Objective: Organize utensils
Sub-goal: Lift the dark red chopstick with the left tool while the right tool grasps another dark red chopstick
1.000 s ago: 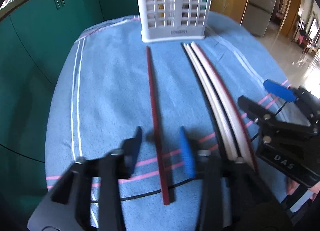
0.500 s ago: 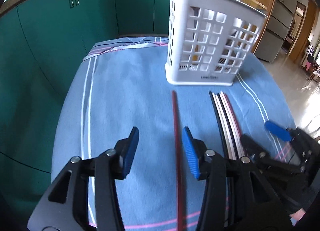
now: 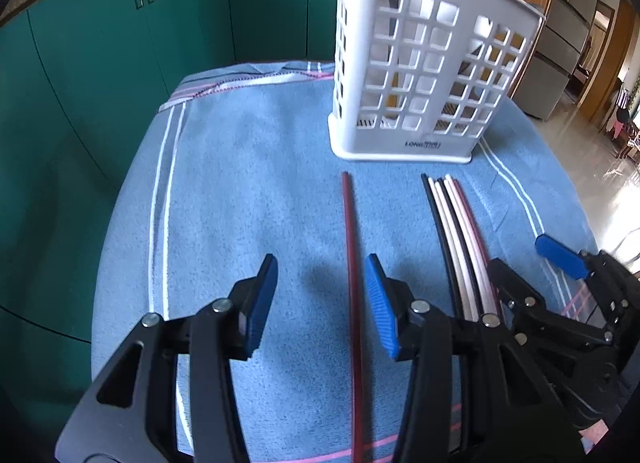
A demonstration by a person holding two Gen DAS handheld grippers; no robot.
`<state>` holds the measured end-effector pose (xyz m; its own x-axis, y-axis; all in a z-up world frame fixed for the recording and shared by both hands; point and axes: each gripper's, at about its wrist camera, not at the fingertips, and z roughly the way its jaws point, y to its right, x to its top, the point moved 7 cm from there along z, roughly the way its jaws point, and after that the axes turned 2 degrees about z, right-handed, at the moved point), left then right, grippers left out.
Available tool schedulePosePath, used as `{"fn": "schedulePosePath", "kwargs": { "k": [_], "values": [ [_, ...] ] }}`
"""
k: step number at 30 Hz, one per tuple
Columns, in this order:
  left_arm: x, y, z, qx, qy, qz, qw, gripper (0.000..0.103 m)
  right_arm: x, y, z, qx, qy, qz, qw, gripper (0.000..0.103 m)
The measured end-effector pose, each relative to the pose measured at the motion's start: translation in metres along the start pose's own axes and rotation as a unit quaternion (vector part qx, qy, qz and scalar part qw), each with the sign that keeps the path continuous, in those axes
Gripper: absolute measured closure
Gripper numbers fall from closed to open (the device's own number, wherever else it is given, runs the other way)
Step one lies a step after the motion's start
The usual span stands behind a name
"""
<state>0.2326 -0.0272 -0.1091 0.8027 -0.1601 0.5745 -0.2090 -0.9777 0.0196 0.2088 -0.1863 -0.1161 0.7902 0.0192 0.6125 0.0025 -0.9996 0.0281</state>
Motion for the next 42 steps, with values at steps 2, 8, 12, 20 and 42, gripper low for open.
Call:
{"fn": "schedulePosePath", "kwargs": {
  "k": [2, 8, 12, 20, 42],
  "values": [
    [-0.002, -0.001, 0.002, 0.001, -0.002, 0.000, 1.0000, 0.058, 0.001, 0.004, 0.001, -0.008, -0.003, -0.002, 1.000, 0.038],
    [0.001, -0.002, 0.005, 0.004, -0.002, -0.001, 1.0000, 0.058, 0.002, 0.015, -0.003, -0.042, -0.002, -0.018, 0.999, 0.038],
    [0.005, 0.002, 0.005, 0.002, 0.000, 0.000, 1.0000, 0.058, 0.011, 0.015, -0.001, 0.001, 0.001, 0.010, 1.000, 0.043],
    [0.025, 0.007, 0.034, -0.008, -0.020, -0.001, 0.9998, 0.079, 0.040, 0.010, 0.034, -0.024, -0.020, -0.002, 1.000, 0.078],
    [0.037, -0.002, 0.048, 0.007, 0.002, 0.007, 0.9999, 0.099, 0.050, -0.001, 0.032, 0.030, -0.008, 0.028, 0.999, 0.082]
  ]
}}
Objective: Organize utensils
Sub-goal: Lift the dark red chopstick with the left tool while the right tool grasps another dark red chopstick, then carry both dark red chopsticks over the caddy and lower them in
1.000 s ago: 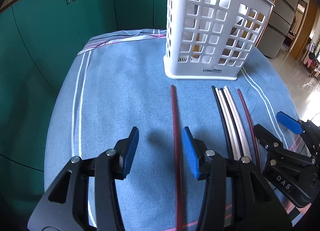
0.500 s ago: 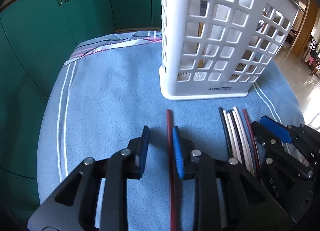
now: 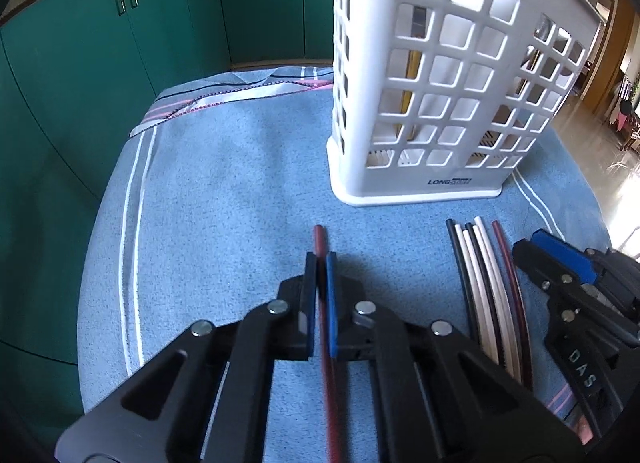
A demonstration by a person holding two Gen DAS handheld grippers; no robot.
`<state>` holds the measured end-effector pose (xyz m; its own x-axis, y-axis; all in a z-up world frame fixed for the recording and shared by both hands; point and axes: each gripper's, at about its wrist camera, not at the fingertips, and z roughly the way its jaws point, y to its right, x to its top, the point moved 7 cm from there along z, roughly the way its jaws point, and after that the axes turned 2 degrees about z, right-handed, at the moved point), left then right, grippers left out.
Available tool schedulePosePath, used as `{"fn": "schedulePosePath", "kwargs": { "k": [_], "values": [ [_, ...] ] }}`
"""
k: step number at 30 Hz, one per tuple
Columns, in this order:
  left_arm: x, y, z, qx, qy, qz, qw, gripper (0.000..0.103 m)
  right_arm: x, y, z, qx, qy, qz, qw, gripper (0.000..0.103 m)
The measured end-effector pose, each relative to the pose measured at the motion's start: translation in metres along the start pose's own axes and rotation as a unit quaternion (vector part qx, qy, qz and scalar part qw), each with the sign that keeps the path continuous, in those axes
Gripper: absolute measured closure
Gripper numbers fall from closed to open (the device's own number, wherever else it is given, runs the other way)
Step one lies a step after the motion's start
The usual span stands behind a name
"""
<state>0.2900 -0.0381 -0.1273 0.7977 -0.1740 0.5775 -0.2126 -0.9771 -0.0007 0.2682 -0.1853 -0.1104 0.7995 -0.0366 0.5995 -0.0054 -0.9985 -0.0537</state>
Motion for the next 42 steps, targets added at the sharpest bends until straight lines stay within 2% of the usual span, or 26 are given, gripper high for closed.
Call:
{"fn": "schedulePosePath", "kwargs": {
  "k": [9, 13, 14, 15, 20, 24, 29, 35, 42],
  "values": [
    [0.004, 0.002, -0.051, -0.007, 0.058, 0.003, 0.9983, 0.099, -0.004, -0.018, 0.008, -0.026, -0.008, -0.032, 0.999, 0.081],
    [0.003, 0.003, -0.064, -0.012, 0.064, 0.005, 0.9979, 0.099, -0.005, -0.022, 0.008, -0.038, -0.015, -0.044, 0.998, 0.082],
    [0.004, 0.000, -0.064, -0.013, 0.065, 0.005, 0.9978, 0.099, -0.005, -0.024, 0.008, -0.034, -0.017, -0.039, 0.998, 0.085],
    [0.007, -0.001, -0.066, -0.012, 0.070, 0.002, 0.9975, 0.099, -0.006, -0.026, 0.008, -0.030, -0.018, -0.037, 0.999, 0.098],
    [0.010, -0.009, -0.080, -0.022, 0.086, -0.016, 0.9959, 0.099, -0.006, -0.019, -0.003, -0.003, -0.006, -0.013, 1.000, 0.099],
    [0.012, -0.012, -0.097, -0.030, 0.103, -0.021, 0.9940, 0.099, 0.000, -0.010, -0.032, 0.037, 0.014, 0.010, 0.999, 0.099],
    [0.013, -0.008, -0.123, -0.045, 0.126, -0.018, 0.9909, 0.099, 0.006, -0.003, -0.094, 0.082, 0.067, 0.023, 0.994, 0.099],
    [0.015, -0.002, -0.171, -0.062, 0.162, -0.015, 0.9847, 0.099, 0.021, 0.000, -0.165, 0.110, 0.136, 0.030, 0.984, 0.099],
    [0.017, 0.004, -0.226, -0.068, 0.213, -0.003, 0.9746, 0.099, 0.029, -0.002, -0.217, 0.123, 0.198, 0.024, 0.972, 0.099]
  ]
}}
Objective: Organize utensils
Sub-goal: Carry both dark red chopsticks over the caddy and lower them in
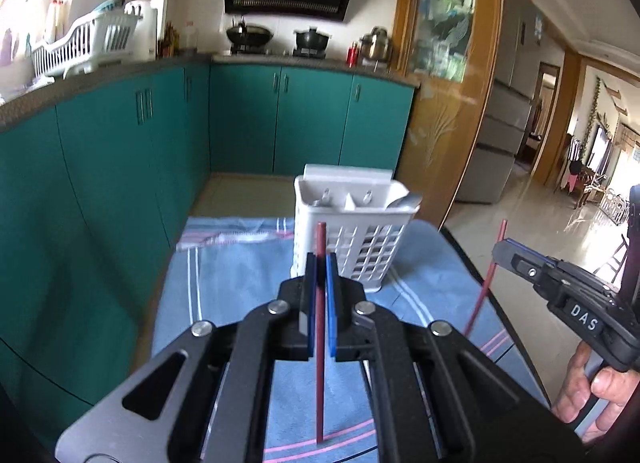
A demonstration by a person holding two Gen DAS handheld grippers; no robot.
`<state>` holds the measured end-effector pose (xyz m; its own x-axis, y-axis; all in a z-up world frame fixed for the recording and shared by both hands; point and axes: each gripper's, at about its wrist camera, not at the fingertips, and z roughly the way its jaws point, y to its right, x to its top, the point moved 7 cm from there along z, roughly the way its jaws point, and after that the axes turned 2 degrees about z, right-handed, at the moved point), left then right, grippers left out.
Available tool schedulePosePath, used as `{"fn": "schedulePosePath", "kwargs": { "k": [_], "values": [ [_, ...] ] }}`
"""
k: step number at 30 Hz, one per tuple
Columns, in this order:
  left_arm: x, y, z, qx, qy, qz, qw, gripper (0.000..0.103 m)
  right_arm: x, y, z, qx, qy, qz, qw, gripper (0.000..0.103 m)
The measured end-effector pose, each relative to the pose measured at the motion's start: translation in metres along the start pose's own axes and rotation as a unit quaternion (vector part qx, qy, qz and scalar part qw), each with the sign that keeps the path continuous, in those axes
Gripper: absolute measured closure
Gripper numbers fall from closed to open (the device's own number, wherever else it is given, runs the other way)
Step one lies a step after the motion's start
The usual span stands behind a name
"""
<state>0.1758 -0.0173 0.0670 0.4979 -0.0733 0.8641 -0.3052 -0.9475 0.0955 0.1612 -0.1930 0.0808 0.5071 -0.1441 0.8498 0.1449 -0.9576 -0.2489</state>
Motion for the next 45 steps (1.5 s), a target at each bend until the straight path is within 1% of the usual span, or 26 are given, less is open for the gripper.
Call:
{"fn": "schedulePosePath", "kwargs": {
  "k": [3, 6, 13, 22, 26, 28, 31, 34, 37, 41, 45],
  "values": [
    [0.009, 0.007, -0.020, -0.002, 0.023, 0.007, 0.9997, 0.099, 0.008, -0.007, -0.015, -0.003, 0.018, -0.013, 1.000, 0.099],
    [0.014, 0.014, -0.029, -0.002, 0.037, 0.016, 0.9992, 0.099, 0.013, -0.009, -0.023, -0.003, 0.027, -0.015, 1.000, 0.099],
    [0.019, 0.020, -0.039, -0.002, 0.043, 0.025, 0.9987, 0.099, 0.025, -0.015, -0.038, -0.006, 0.036, -0.028, 0.999, 0.099],
    [0.027, 0.017, -0.046, 0.004, 0.048, 0.030, 0.9984, 0.099, 0.036, -0.016, -0.042, -0.001, 0.016, -0.038, 0.999, 0.099],
    [0.043, 0.015, -0.047, 0.008, 0.052, 0.027, 0.9983, 0.099, 0.051, -0.016, -0.042, 0.004, 0.012, -0.039, 0.999, 0.099],
    [0.056, 0.015, -0.047, 0.010, 0.054, 0.029, 0.9981, 0.099, 0.063, -0.018, -0.044, 0.005, 0.016, -0.044, 0.999, 0.099],
    [0.084, 0.020, -0.049, 0.011, 0.063, 0.038, 0.9972, 0.099, 0.088, -0.024, -0.046, 0.003, 0.026, -0.056, 0.998, 0.099],
    [0.121, 0.026, -0.049, 0.008, 0.078, 0.046, 0.9959, 0.099, 0.119, -0.027, -0.044, 0.001, 0.036, -0.061, 0.997, 0.099],
    [0.159, 0.034, -0.046, 0.014, 0.093, 0.059, 0.9938, 0.099, 0.150, -0.031, -0.042, -0.003, 0.050, -0.068, 0.996, 0.099],
    [0.201, 0.041, -0.038, 0.017, 0.103, 0.065, 0.9924, 0.099, 0.188, -0.035, -0.032, -0.012, 0.065, -0.076, 0.995, 0.099],
    [0.238, 0.039, -0.020, 0.018, 0.110, 0.056, 0.9922, 0.099, 0.217, -0.036, -0.013, -0.019, 0.075, -0.079, 0.994, 0.099]
  ]
}}
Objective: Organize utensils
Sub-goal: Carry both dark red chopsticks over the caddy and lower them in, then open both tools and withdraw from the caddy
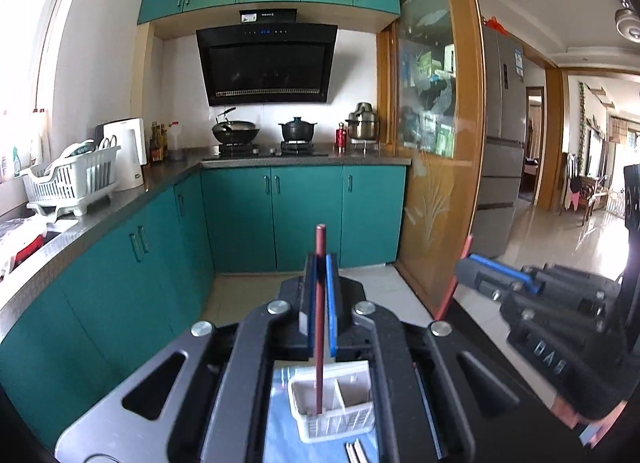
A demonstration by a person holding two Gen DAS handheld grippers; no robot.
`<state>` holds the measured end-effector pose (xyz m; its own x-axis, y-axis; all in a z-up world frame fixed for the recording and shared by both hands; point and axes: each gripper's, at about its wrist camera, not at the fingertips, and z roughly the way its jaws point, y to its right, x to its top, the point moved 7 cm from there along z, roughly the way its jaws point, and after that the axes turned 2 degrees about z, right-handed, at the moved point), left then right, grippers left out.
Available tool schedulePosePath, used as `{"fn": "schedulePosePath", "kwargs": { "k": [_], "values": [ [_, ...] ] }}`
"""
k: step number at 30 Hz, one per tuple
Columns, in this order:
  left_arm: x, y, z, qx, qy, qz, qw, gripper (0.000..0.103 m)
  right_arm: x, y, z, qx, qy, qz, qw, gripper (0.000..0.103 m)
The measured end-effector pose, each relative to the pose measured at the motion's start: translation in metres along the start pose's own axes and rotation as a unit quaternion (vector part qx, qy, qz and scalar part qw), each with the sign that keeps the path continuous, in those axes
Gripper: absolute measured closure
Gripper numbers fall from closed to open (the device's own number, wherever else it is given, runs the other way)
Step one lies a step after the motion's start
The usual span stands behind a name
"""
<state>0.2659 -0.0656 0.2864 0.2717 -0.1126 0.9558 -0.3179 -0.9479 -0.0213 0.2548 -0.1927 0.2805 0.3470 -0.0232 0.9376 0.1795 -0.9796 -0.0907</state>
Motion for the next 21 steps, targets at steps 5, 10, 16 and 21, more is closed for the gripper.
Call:
{"fn": "schedulePosePath", "kwargs": {
  "k": [5, 10, 16, 21],
  "values": [
    [0.003, -0.007, 0.045, 0.006, -0.017, -0.011, 0.9998, 0.099, 0.005, 0.004, 0.038, -0.009, -0.006, 0.002, 1.000, 0.099],
    [-0.045, -0.011, 0.094, 0.009, -0.053, -0.017, 0.9984, 0.099, -0.027, 0.012, 0.083, -0.007, -0.034, 0.015, 0.999, 0.099],
    [-0.102, -0.022, 0.123, 0.010, -0.074, -0.038, 0.9965, 0.099, -0.088, 0.015, 0.117, -0.012, -0.071, 0.016, 0.997, 0.099],
    [-0.136, -0.028, 0.126, 0.013, -0.091, -0.045, 0.9947, 0.098, -0.129, 0.023, 0.120, -0.024, -0.082, 0.019, 0.996, 0.098]
  ]
}}
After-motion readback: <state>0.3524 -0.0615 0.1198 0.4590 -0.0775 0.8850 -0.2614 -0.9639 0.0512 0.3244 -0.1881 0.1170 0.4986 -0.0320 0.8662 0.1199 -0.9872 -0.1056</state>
